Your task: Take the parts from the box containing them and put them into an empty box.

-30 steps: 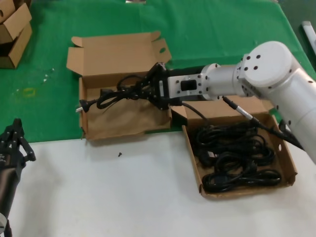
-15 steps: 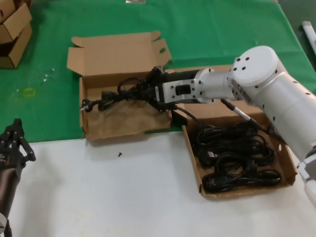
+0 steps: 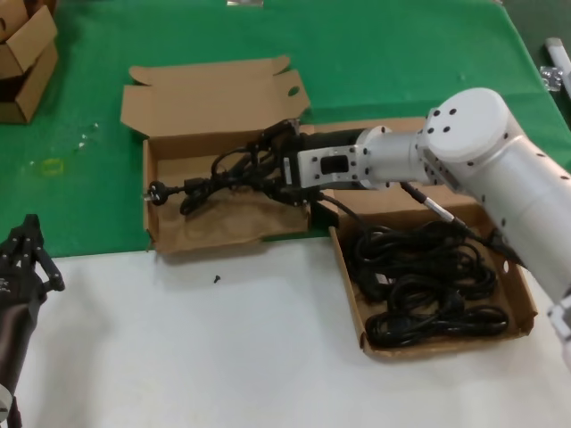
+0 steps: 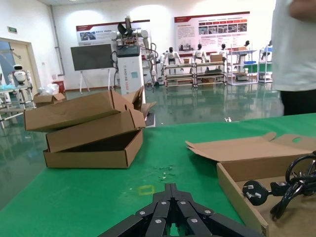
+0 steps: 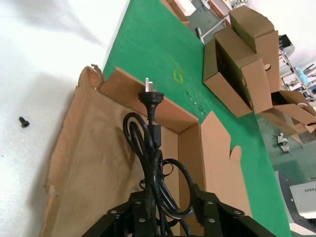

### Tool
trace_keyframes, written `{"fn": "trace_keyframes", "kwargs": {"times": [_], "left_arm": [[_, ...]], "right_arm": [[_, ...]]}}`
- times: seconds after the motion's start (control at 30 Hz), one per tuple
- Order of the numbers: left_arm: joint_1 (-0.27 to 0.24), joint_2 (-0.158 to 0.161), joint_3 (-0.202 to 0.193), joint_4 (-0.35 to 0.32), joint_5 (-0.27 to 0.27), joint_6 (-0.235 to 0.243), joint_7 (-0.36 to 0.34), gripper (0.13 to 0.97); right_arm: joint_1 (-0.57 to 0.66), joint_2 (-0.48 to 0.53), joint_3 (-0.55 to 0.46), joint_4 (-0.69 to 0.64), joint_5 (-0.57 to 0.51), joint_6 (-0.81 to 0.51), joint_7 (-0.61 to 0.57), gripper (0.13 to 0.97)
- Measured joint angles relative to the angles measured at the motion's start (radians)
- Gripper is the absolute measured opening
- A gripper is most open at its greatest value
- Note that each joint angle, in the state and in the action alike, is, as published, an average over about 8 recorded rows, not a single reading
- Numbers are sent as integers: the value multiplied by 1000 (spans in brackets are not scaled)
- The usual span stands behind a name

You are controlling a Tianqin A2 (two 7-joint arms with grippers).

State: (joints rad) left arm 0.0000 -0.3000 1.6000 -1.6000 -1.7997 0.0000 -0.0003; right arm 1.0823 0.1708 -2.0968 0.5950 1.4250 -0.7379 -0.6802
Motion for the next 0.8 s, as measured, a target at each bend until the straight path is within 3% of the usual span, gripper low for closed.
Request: {"fn": "trace_keyframes", "kwargs": {"times": [0.27, 0.8], "left_arm": [[0, 0, 0, 0, 0, 0, 0, 142], [0, 0, 0, 0, 0, 0, 0, 142]], "right_arm": [[-55, 78, -12, 182, -22, -35, 135, 363], [-162, 245, 40, 442, 13, -60, 250, 745]]}}
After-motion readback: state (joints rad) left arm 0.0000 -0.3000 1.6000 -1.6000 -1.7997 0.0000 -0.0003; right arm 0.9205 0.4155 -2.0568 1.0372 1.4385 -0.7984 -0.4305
